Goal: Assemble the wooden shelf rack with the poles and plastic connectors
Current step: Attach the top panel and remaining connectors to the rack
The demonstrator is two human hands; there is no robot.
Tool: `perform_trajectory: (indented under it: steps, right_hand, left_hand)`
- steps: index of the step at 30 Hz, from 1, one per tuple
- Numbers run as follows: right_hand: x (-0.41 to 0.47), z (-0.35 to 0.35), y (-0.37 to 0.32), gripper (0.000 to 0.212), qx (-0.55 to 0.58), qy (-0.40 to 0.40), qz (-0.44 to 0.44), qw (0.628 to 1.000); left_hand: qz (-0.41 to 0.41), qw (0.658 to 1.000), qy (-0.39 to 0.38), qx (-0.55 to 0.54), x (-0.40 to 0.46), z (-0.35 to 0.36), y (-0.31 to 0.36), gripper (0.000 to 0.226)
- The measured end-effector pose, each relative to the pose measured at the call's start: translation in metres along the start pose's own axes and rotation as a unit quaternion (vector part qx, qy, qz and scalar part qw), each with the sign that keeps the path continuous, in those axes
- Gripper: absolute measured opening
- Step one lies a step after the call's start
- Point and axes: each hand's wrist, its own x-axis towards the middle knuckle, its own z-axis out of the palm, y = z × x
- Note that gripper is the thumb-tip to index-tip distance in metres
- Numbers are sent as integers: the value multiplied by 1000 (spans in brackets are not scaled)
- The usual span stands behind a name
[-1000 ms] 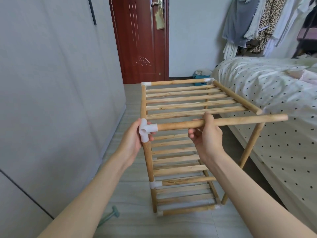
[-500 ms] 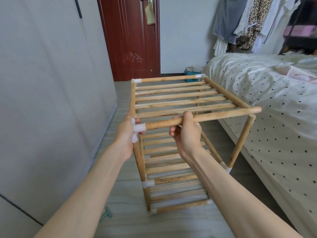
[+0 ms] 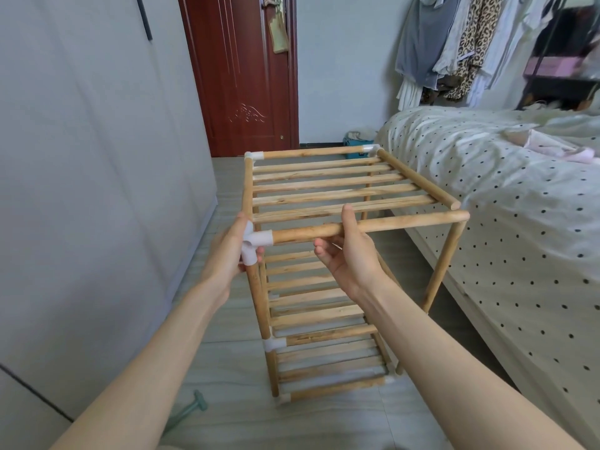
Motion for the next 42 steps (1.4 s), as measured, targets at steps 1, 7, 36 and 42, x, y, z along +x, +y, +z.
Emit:
perform_trajectory:
  steps: [1, 7, 36, 42]
  right_hand:
    - [-3, -1, 5, 44, -48, -6, -13, 999]
    - [-28, 0, 56, 50, -478, -143, -93, 862]
    - [104, -14, 465, 59, -779, -380, 192, 460]
    - [108, -38, 474, 61, -795, -402, 190, 413]
  left_hand:
    - [5, 1000, -18, 10, -2, -3, -1, 35]
    - [-24, 985, -114, 126, -17, -48, -29, 30]
    - [-121, 757, -97, 635, 164, -254, -381, 76]
    - [-83, 681, -89, 722, 195, -258, -394, 67]
